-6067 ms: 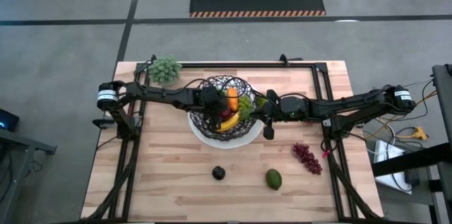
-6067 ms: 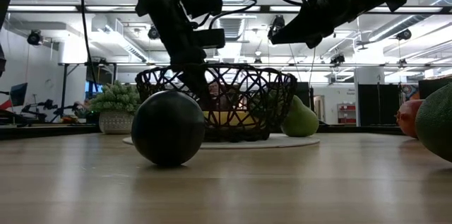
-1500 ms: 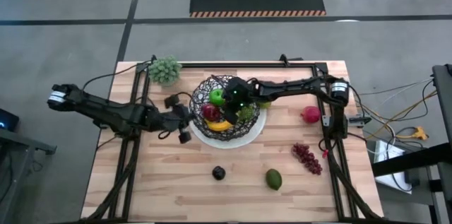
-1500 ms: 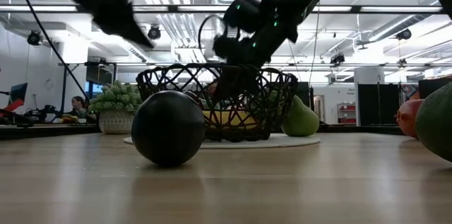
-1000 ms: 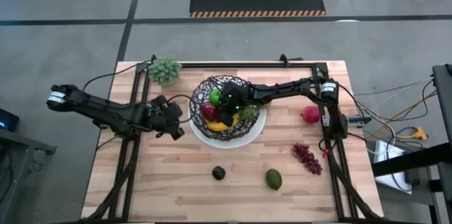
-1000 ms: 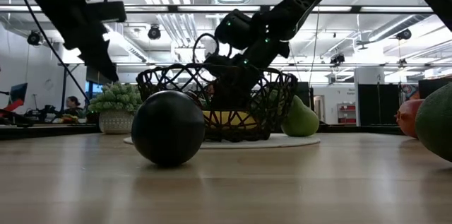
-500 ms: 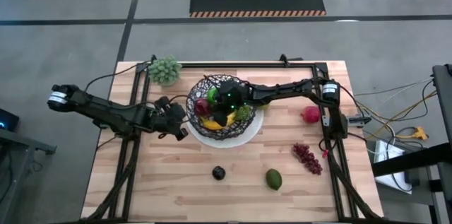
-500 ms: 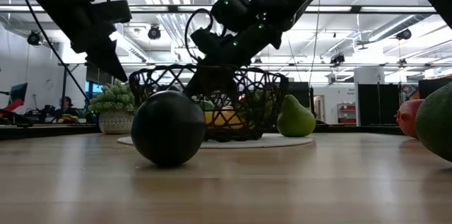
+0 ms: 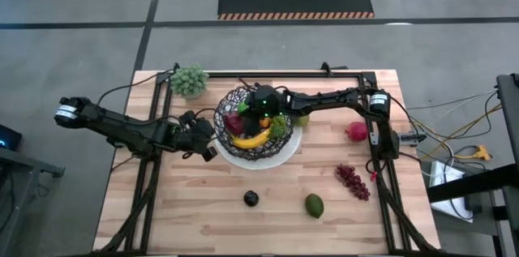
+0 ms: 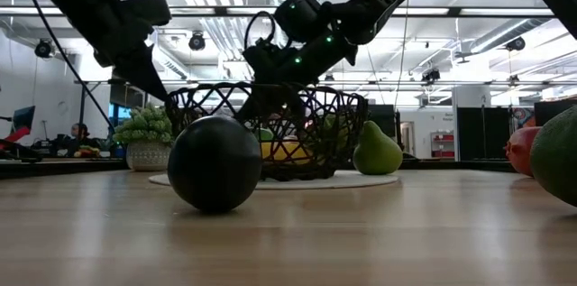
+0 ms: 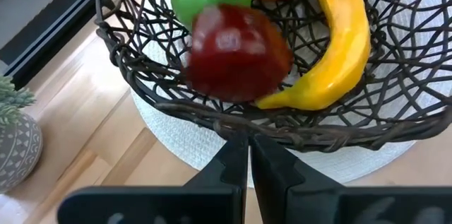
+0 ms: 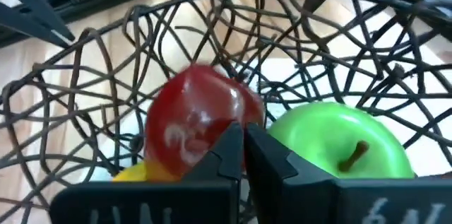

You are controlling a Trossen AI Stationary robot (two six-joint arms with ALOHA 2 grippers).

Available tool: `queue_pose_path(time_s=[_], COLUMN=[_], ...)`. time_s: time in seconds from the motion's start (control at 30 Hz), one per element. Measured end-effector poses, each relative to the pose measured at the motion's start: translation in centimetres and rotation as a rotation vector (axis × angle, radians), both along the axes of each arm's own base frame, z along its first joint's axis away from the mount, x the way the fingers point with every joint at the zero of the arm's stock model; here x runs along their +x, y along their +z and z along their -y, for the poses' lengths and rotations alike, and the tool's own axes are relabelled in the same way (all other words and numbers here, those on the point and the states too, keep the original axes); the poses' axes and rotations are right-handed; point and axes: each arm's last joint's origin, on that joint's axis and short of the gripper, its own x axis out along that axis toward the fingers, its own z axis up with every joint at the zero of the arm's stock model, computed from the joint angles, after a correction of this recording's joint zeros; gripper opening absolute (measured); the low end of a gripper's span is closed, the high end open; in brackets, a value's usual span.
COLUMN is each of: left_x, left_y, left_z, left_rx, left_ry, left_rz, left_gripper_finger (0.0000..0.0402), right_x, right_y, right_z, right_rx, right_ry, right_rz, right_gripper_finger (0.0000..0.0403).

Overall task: Build produce basket
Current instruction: Put the red apple into the wire basket

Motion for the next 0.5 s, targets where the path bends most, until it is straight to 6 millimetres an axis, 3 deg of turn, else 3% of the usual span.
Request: queue_pose_path(time_s=[0.3, 0.5], left_x=[0.2, 0.1], left_y=[0.1, 0.0], left_z=[0.0, 0.0], left_rx=[-0.004, -0.005], left_ry=[-0.001, 0.001], left_rz=[0.019, 0.018], left_gripper_finger=[0.0001, 0.0001], right_x=[0.0, 0.2], right_y=[-0.6, 0.2], right_z=[-1.8, -2.0], right_rx=[0.026, 0.032], right_ry=[0.139, 0.177], right_rz=[-0.062, -0.036], right_gripper_finger=[0.0009, 0.0009])
